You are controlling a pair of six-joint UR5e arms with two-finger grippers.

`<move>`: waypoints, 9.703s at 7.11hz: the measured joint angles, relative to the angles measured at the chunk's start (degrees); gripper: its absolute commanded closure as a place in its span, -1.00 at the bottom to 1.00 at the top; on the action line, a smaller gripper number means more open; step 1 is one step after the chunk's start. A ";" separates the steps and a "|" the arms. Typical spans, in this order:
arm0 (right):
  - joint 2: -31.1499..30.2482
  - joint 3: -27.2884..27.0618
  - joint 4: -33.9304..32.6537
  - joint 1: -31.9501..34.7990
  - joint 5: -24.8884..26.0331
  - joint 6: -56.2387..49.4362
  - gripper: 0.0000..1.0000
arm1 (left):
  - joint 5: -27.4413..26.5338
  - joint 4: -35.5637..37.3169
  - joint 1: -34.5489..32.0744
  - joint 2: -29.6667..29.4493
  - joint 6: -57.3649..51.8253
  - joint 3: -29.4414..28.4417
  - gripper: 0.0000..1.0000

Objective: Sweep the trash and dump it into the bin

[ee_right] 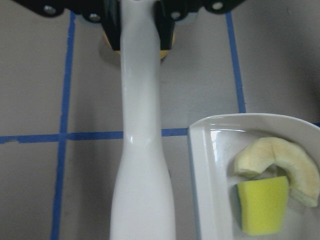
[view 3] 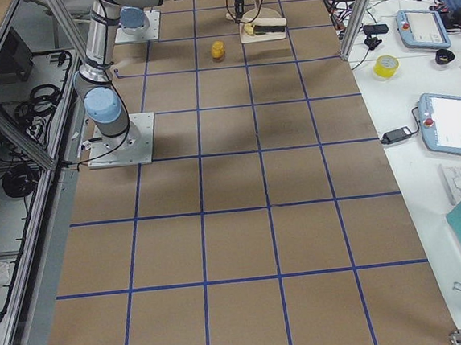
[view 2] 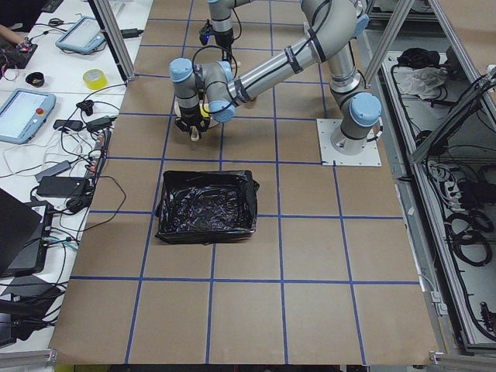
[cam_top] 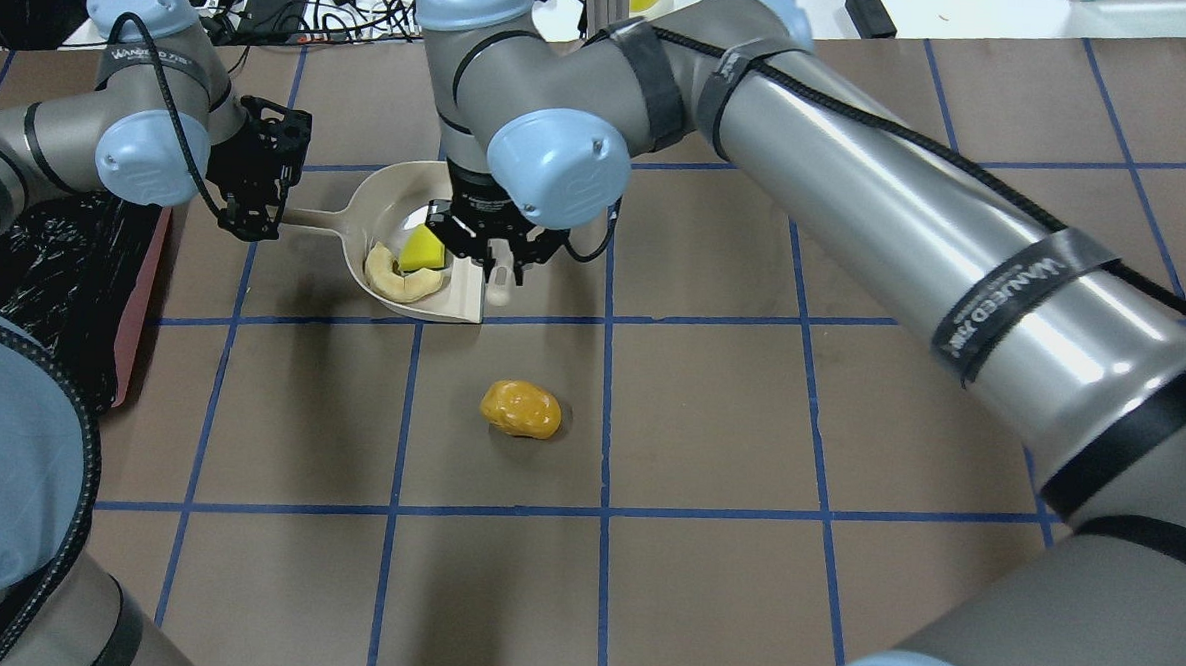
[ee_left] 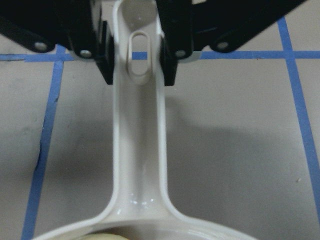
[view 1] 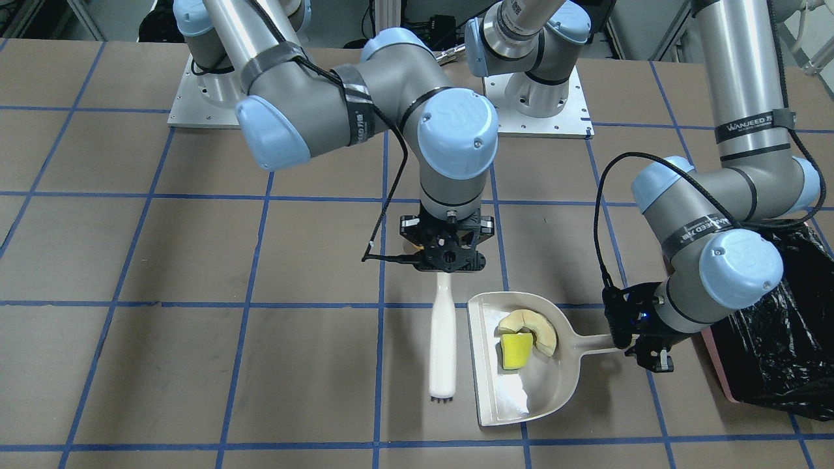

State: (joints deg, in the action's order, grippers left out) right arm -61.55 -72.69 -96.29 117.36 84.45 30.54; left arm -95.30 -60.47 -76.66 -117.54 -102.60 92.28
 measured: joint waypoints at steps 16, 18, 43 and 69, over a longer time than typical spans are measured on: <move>-3.40 -18.78 -13.63 13.27 -6.66 13.17 1.00 | -4.09 2.45 1.02 20.28 -3.10 25.82 1.00; -0.84 -14.71 -13.69 14.26 -8.05 13.37 1.00 | -3.88 2.50 1.29 20.15 -3.36 25.61 1.00; -6.55 -24.78 -17.69 -46.30 14.96 -52.29 -0.99 | -25.23 -17.98 34.87 11.25 -1.28 -11.78 1.00; -27.29 -17.92 -0.04 -23.98 8.77 -32.00 -1.00 | 7.35 -7.86 3.52 4.98 0.89 -5.57 1.00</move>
State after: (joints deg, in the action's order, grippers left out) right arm -88.84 -90.62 -96.33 93.38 93.22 -1.47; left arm -87.94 -68.33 -73.14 -112.56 -101.71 86.72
